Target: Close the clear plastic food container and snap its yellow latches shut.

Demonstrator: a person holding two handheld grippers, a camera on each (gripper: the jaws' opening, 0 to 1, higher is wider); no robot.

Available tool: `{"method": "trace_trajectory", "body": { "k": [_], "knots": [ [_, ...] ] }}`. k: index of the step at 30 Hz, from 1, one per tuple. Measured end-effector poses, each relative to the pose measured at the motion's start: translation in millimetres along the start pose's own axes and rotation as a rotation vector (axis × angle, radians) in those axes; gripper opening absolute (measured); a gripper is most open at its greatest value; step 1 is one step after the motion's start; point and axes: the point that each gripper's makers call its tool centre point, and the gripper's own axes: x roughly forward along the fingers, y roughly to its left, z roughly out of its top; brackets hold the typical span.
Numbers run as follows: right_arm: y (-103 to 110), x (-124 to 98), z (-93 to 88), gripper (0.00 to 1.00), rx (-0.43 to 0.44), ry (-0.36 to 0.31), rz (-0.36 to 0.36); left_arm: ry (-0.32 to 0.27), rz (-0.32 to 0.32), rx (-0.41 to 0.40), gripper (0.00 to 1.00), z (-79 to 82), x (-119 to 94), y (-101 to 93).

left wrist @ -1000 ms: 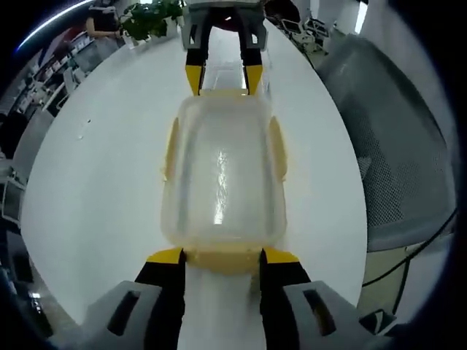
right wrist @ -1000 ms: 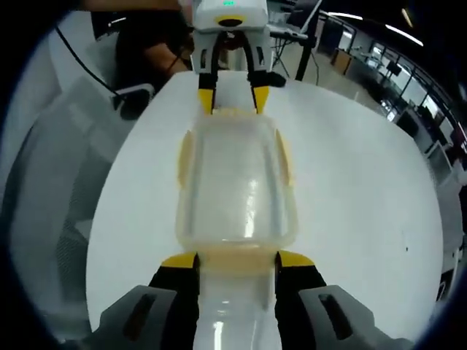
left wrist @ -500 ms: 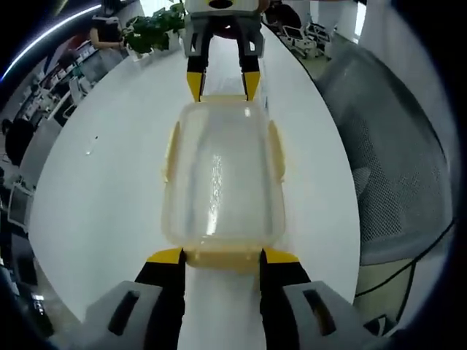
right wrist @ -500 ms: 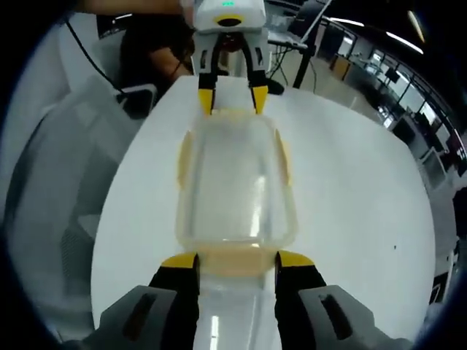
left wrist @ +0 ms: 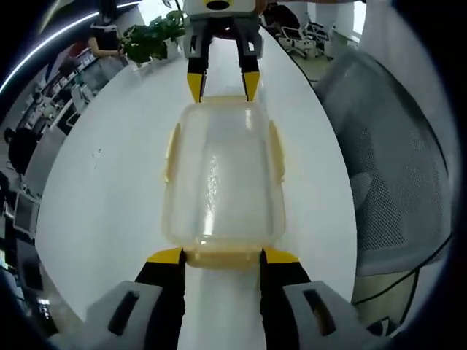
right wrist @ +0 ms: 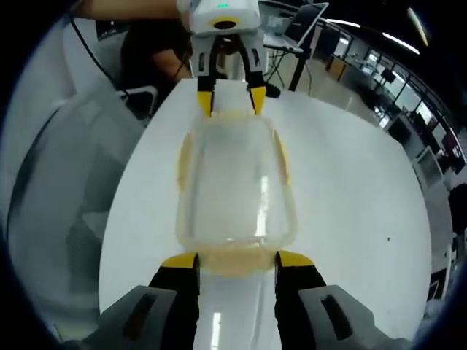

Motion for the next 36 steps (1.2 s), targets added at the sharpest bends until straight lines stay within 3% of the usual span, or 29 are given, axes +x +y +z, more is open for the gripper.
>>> {"method": "trace_trajectory", "body": {
  "k": [8, 36],
  "knots": [
    [4, -7, -9.1, 0.39, 0.009, 0.011, -0.003, -0.009, -0.001, 0.011, 0.39, 12.3, 3, -2.7],
    [13, -38, -66.4, 0.39, 0.069, 0.047, -0.027, -0.044, -0.027, 0.059, 0.38, 72.0, 28, -5.6]
  ]
}}
